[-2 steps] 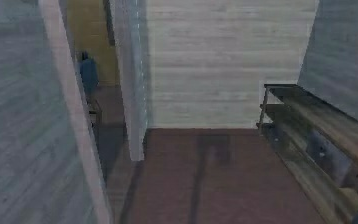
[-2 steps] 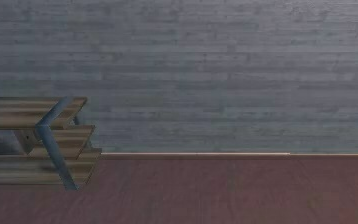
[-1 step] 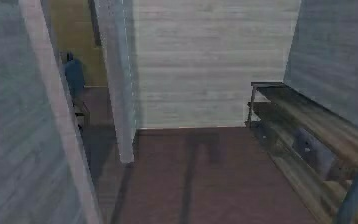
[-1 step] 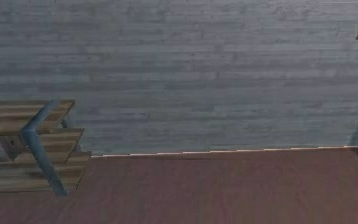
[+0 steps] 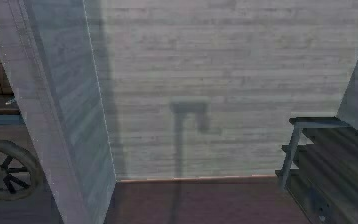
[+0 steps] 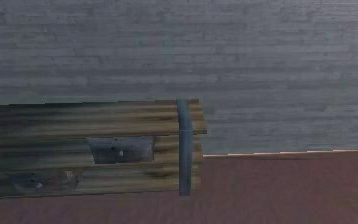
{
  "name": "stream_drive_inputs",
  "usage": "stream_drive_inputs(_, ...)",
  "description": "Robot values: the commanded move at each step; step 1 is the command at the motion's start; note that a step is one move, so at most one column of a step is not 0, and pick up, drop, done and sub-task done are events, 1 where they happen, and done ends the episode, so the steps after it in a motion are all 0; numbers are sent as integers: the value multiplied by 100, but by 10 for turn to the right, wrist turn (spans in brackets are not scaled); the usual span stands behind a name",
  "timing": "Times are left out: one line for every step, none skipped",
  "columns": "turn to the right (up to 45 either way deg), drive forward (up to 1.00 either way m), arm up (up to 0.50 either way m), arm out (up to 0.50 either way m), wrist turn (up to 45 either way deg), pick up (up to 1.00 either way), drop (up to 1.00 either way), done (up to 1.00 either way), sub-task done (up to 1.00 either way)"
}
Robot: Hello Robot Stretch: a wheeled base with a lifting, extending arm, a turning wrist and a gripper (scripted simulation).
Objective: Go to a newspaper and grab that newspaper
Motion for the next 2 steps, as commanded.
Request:
stream_drive_inputs(0,5,0,0,0,0,0,0,0)
stream_drive_inputs(-210,0,0,0,0,0,0,0,0)
